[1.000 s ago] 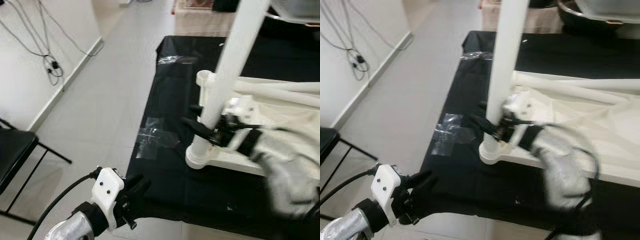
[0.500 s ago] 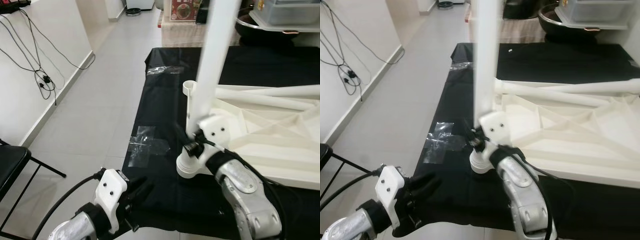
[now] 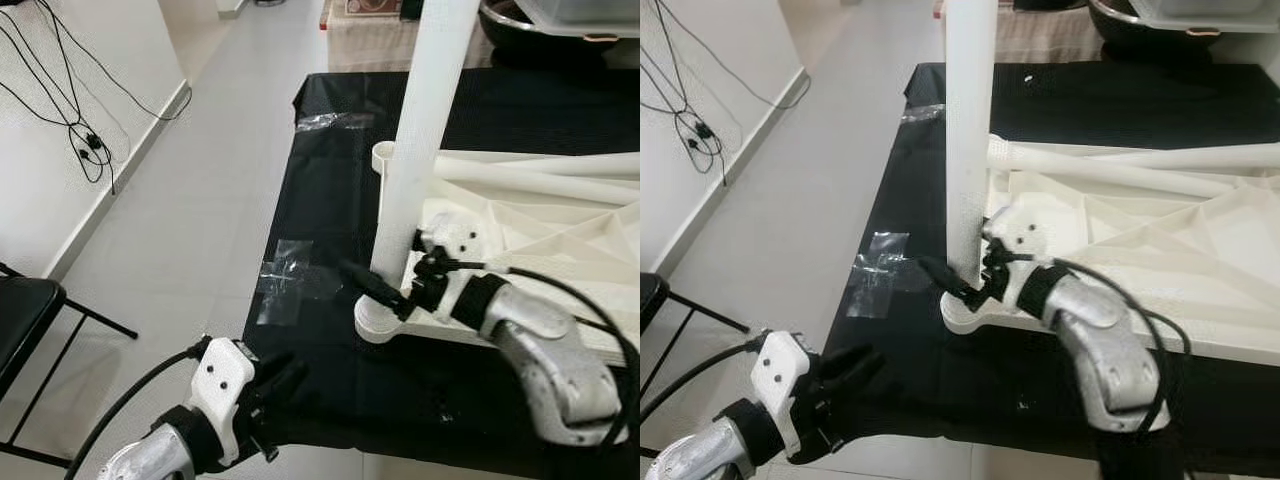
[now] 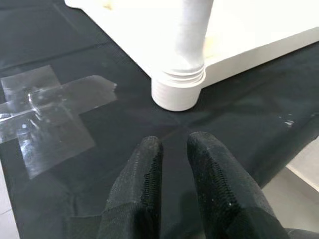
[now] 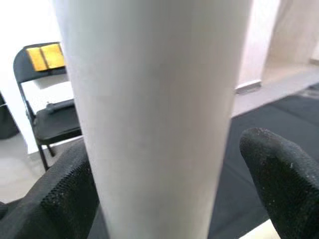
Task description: Building children table
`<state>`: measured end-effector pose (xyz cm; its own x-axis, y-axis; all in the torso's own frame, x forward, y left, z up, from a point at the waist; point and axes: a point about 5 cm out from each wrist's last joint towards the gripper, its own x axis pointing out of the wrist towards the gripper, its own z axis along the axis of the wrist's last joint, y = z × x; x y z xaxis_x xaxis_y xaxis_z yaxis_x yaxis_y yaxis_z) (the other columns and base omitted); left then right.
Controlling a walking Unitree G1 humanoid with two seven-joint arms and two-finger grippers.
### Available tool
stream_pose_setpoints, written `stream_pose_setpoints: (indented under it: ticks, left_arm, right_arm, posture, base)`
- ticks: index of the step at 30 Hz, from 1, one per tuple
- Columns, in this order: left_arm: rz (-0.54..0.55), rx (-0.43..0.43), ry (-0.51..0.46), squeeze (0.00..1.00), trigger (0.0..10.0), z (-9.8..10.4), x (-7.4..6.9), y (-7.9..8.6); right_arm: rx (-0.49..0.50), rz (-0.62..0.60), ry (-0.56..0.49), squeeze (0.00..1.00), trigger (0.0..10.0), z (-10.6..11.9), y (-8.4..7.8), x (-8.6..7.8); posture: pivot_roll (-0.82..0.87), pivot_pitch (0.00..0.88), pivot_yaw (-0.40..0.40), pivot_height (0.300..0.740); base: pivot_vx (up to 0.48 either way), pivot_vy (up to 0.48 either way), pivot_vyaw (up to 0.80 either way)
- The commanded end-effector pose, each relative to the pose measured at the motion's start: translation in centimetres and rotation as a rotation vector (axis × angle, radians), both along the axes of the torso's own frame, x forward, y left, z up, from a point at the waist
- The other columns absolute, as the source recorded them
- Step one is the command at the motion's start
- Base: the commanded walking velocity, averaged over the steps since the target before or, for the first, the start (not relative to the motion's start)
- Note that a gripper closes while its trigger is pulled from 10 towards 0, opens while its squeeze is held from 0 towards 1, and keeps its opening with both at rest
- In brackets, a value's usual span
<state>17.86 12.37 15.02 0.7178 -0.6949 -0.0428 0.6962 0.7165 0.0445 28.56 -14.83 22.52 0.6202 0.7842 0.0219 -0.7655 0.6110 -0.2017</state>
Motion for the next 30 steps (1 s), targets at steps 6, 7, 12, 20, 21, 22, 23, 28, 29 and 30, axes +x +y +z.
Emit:
stream_pose_setpoints:
  ticks: [6, 7, 12, 20, 21, 22, 23, 28, 29, 30]
  left_arm:
    - [0.012, 0.012, 0.010, 0.00, 10.0, -0.2, -0.3, 0.2]
    - [0.013, 0.012, 0.011, 0.00, 10.0, -0.1, -0.3, 0.3]
    - [0.013, 0.013, 0.011, 0.00, 10.0, -0.2, -0.3, 0.2]
    - [0.016, 0.011, 0.001, 0.00, 10.0, -0.1, 0.0, 0.2]
    - [0.017, 0.011, 0.000, 0.00, 10.0, -0.2, 0.0, 0.1]
    - [0.017, 0.011, 0.000, 0.00, 10.0, -0.2, 0.0, 0.1]
    - [0.018, 0.012, 0.000, 0.00, 10.0, -0.2, 0.0, 0.1]
    - [0.019, 0.013, -0.005, 0.00, 10.0, -0.2, 0.1, 0.2]
    - [0.019, 0.013, -0.006, 0.00, 10.0, -0.2, 0.1, 0.2]
    - [0.019, 0.013, -0.006, 0.00, 10.0, -0.2, 0.1, 0.2]
  right_arm:
    - [0.005, 0.158, -0.049, 0.00, 10.0, 3.2, -1.3, 2.3]
    - [0.006, 0.183, -0.048, 0.00, 10.0, 3.4, -1.4, 2.4]
    - [0.014, 0.253, -0.024, 0.00, 10.0, 3.7, -1.8, 2.5]
    - [-0.017, 0.379, 0.043, 0.00, 0.0, 2.3, -1.8, 1.9]
    - [-0.009, 0.384, 0.049, 0.00, 0.0, 2.2, -1.9, 1.7]
    - [-0.009, 0.384, 0.049, 0.00, 0.0, 2.2, -1.9, 1.7]
    - [0.000, 0.387, 0.062, 0.00, 0.0, 1.8, -2.0, 1.3]
    - [0.010, 0.369, 0.088, 0.00, 0.0, 0.9, -2.0, 0.2]
    - [0.012, 0.363, 0.094, 0.00, 0.0, 0.7, -2.0, -0.1]
    - [0.012, 0.363, 0.094, 0.00, 0.0, 0.7, -2.0, -0.1]
  posture:
    - [0.07, 0.198, 0.034, 0.740]
    - [0.07, 0.198, 0.034, 0.740]
    - [0.07, 0.197, 0.035, 0.740]
    - [0.07, 0.183, 0.023, 0.740]
    - [0.07, 0.182, 0.023, 0.740]
    - [0.07, 0.182, 0.023, 0.740]
    - [0.06, 0.175, 0.020, 0.740]
    - [0.06, 0.164, 0.018, 0.740]
    - [0.06, 0.164, 0.018, 0.740]
    - [0.06, 0.164, 0.018, 0.740]
  base:
    - [0.000, 0.000, 0.00]
    - [0.000, 0.000, 0.00]
    - [0.000, 0.000, 0.00]
    - [0.000, 0.000, 0.00]
    - [0.000, 0.000, 0.00]
    - [0.000, 0.000, 0.00]
    - [0.000, 0.000, 0.00]
    - [0.000, 0.000, 0.00]
    - [0.000, 0.000, 0.00]
    - [0.000, 0.000, 0.00]
